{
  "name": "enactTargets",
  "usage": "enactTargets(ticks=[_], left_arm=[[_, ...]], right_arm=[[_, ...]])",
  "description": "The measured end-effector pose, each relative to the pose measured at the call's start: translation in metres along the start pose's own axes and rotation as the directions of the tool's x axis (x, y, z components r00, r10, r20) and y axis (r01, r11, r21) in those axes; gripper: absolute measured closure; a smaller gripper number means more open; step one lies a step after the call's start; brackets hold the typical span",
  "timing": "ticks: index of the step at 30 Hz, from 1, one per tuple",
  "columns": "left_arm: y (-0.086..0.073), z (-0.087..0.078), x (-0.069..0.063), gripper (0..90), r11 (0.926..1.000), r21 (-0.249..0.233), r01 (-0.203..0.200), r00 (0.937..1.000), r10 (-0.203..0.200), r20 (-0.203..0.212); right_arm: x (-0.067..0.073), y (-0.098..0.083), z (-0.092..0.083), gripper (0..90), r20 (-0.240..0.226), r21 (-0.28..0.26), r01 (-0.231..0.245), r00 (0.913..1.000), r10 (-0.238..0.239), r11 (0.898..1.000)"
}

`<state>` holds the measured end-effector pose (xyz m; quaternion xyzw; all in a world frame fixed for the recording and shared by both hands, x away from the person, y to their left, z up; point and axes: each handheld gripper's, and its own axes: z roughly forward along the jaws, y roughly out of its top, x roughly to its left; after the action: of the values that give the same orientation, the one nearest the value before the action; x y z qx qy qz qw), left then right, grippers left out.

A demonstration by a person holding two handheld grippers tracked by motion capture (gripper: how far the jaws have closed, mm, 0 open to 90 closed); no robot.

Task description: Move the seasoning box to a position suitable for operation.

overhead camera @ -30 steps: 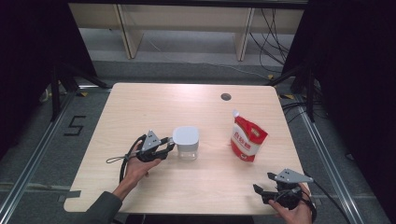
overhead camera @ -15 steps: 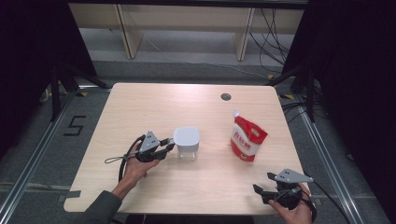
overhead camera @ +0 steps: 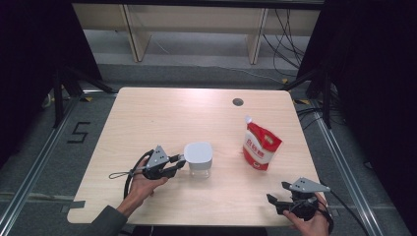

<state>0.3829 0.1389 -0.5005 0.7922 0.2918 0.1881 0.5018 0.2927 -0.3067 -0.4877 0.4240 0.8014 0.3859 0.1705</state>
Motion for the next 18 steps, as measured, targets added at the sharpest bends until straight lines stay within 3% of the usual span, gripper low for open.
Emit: enactTargets(ticks=[6, 9, 11, 13, 15, 18], left_arm=[[-0.002, -0.006, -0.007, 69.9, 1.0000, 0.000, -0.007, 0.9998, 0.007, 0.019], [-0.003, -0.009, -0.009, 69.8, 0.9999, 0.009, -0.014, 0.9995, 0.014, 0.029], [-0.004, -0.009, -0.009, 69.6, 0.9999, 0.005, -0.015, 0.9993, 0.015, 0.034], [-0.005, -0.010, -0.010, 69.6, 1.0000, 0.004, 0.002, 0.9993, -0.002, 0.037], [-0.005, -0.012, -0.009, 69.5, 0.9996, 0.001, -0.027, 0.9986, 0.027, 0.046], [-0.006, -0.012, -0.009, 69.5, 0.9996, -0.001, -0.029, 0.9979, 0.029, 0.058]], right_arm=[[0.000, 0.000, 0.000, 26.2, 0.011, -0.002, 0.015, 0.9998, -0.015, 1.000], [0.001, 0.000, 0.001, 26.2, -0.009, 0.002, 0.000, 1.0000, 0.000, 1.000], [0.002, 0.000, 0.000, 26.3, 0.006, 0.007, -0.010, 0.9999, 0.010, 1.000], [0.003, 0.000, 0.001, 26.3, 0.001, 0.004, -0.011, 0.9999, 0.011, 1.000], [0.002, 0.001, 0.001, 26.4, -0.003, 0.007, 0.008, 1.0000, -0.008, 1.000], [0.002, 0.001, 0.001, 26.4, -0.002, 0.007, 0.012, 0.9999, -0.012, 1.000]])
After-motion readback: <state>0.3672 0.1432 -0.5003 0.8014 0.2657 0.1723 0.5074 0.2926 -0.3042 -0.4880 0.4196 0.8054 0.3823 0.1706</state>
